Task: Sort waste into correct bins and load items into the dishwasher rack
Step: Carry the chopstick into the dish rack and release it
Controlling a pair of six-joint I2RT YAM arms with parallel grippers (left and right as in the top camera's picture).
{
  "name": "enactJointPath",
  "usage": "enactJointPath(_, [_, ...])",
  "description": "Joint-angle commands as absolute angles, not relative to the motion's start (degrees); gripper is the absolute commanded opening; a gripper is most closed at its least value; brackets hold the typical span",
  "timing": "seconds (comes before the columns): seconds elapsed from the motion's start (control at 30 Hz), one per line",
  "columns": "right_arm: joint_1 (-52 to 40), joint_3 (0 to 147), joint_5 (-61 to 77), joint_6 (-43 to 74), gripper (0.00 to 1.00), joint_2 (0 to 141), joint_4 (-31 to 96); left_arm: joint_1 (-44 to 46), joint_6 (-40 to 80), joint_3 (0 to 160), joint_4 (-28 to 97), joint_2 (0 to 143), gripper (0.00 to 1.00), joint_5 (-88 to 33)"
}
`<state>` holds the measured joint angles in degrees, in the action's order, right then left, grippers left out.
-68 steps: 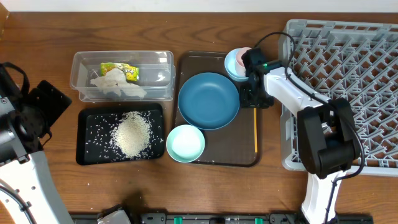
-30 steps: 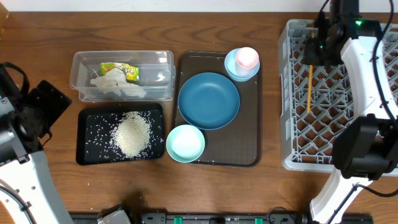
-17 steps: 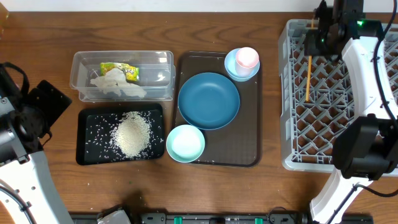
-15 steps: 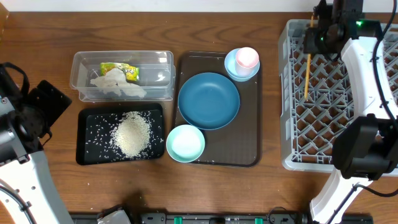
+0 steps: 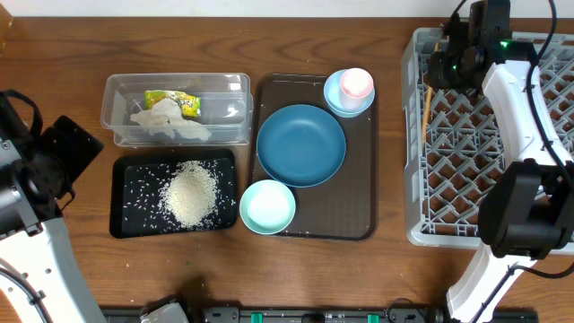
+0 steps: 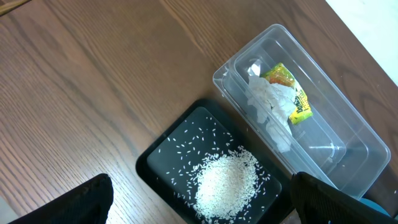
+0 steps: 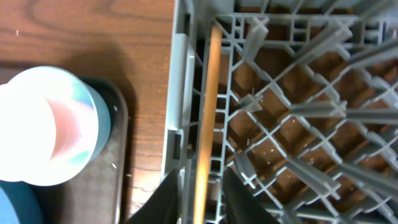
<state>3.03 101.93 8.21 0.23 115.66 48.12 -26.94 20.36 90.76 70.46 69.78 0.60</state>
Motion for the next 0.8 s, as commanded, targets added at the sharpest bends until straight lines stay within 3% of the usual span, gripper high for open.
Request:
enactJointPath(0.0, [2.4, 101.5, 8.8, 0.6, 0.49, 115.5, 47.8, -27.2, 20.2, 91.1, 70.5, 70.0, 0.93, 1.1])
enactJointPath(0.27, [2.2, 101.6, 10.6, 0.6, 0.61, 114.0, 49.6, -27.2, 20.2, 91.1, 70.5, 70.0, 0.93, 1.1])
enactJointPath(0.5, [1.7, 101.6, 10.9, 0.6, 0.64, 109.8, 50.3, -27.2, 20.2, 91.1, 70.5, 70.0, 0.93, 1.1])
enactJointPath(0.6, [1.5, 101.6, 11.0, 0.6, 0.56, 109.3, 49.8, -27.2, 20.2, 91.1, 70.5, 70.0, 0.93, 1.1])
enactJointPath(0.7, [0.9, 101.6, 11.1, 1.3, 0.43, 109.4, 50.2, -27.2, 20.2, 91.1, 70.5, 70.0, 0.93, 1.1])
enactJointPath(0.77, [0.0, 101.6, 11.2, 1.5, 0.42, 109.4, 50.4, -27.2, 20.2, 91.1, 70.5, 70.0, 0.93, 1.1])
